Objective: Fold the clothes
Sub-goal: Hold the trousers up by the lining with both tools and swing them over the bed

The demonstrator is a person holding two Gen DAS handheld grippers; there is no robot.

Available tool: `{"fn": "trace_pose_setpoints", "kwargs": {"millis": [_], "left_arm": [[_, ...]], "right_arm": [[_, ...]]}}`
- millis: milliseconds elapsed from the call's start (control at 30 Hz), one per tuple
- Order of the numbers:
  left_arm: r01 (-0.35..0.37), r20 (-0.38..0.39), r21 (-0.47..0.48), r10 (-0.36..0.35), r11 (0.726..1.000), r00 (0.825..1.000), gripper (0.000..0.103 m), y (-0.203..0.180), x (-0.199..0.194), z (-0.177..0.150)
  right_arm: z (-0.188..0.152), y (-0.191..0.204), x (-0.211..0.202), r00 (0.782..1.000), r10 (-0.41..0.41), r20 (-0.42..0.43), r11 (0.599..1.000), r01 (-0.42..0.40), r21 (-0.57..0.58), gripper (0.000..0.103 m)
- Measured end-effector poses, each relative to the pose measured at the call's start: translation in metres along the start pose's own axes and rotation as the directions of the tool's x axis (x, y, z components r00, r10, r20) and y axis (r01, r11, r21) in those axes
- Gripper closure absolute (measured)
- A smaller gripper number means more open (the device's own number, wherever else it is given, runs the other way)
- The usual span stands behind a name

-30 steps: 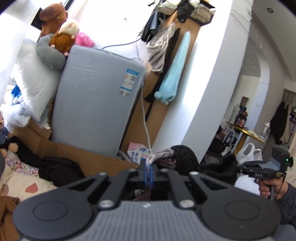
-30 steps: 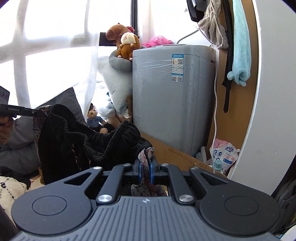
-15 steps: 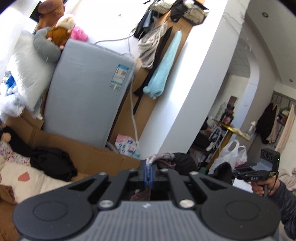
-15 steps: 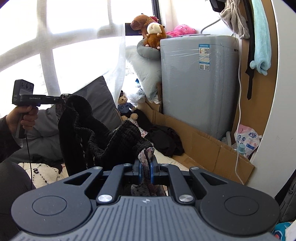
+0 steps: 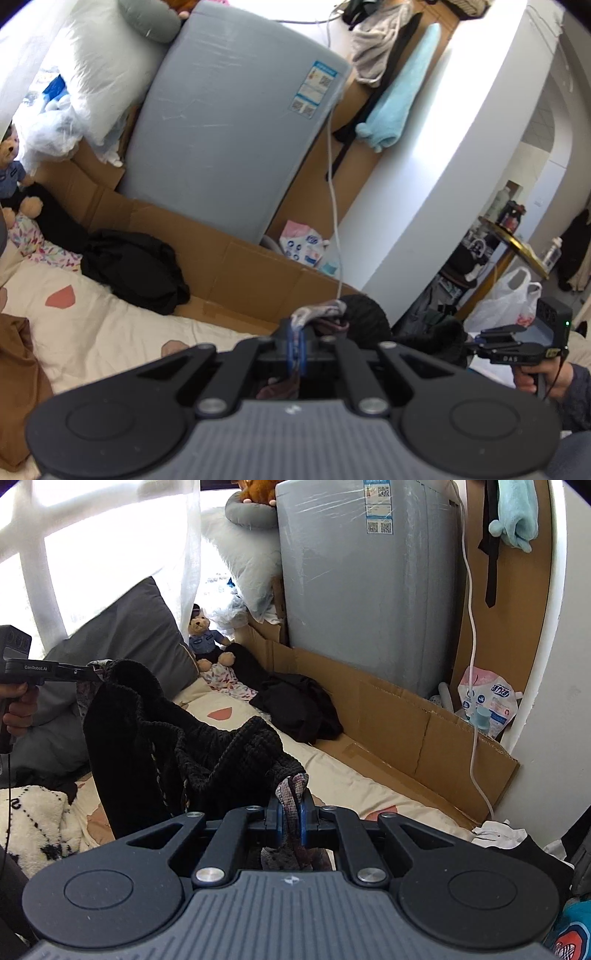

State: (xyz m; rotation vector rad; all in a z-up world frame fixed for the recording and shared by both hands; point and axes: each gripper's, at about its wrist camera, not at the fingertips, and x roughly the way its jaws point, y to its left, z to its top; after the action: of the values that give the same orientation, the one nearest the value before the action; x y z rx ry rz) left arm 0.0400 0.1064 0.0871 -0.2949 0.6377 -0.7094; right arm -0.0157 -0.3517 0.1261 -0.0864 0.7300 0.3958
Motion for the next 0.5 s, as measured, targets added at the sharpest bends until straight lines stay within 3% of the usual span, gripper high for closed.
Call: {"fn": "trace_pose_setpoints", "kwargs": {"millis": [500], "left_arm": [[-0.142, -0.112, -0.003, 0.141, 0.990, 0.984, 0.100, 0.080, 0.100, 0.007]], "right_arm": [[0.023, -0.038, 0.131, 0.987, -0.087, -0.136, 0.994, 0.078, -0.071, 0.094]]}}
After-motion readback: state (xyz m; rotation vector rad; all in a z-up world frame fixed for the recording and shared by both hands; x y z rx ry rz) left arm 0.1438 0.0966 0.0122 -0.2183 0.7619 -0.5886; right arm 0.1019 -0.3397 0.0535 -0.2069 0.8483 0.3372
